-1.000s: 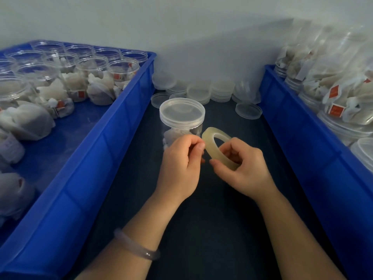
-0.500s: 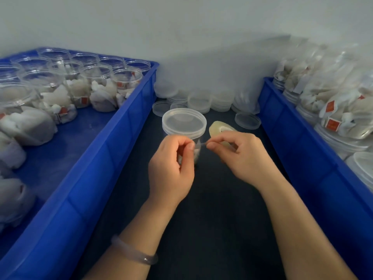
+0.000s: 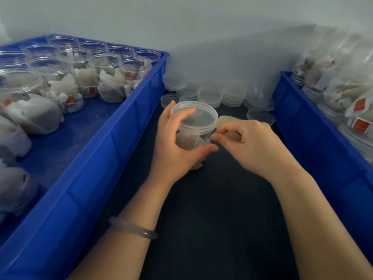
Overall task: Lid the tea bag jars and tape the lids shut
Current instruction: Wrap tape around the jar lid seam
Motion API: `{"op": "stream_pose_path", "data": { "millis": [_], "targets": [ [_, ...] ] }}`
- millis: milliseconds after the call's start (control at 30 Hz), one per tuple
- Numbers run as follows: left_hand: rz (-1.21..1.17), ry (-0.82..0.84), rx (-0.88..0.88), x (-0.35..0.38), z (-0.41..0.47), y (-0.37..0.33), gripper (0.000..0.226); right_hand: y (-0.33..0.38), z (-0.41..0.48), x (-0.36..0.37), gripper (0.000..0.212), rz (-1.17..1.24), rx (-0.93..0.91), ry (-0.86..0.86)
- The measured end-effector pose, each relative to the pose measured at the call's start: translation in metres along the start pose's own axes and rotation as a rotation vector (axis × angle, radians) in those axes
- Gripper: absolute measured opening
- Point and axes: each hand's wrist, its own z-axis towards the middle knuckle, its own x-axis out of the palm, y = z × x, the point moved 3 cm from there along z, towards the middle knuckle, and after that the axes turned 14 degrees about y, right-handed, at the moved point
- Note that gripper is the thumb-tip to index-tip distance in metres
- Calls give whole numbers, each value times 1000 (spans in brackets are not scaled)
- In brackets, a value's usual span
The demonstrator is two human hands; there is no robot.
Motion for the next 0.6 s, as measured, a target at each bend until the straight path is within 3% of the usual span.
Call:
{"op": "stream_pose_path", "data": {
  "millis": [300,600],
  "targets": [
    [-52,-31,-19,-4,1,-2,55,-3,3,3,16,39,31,1],
    [-71,-10,-48,-3,0,-3,56,-2,3,3,18,18,39,14]
  ]
}}
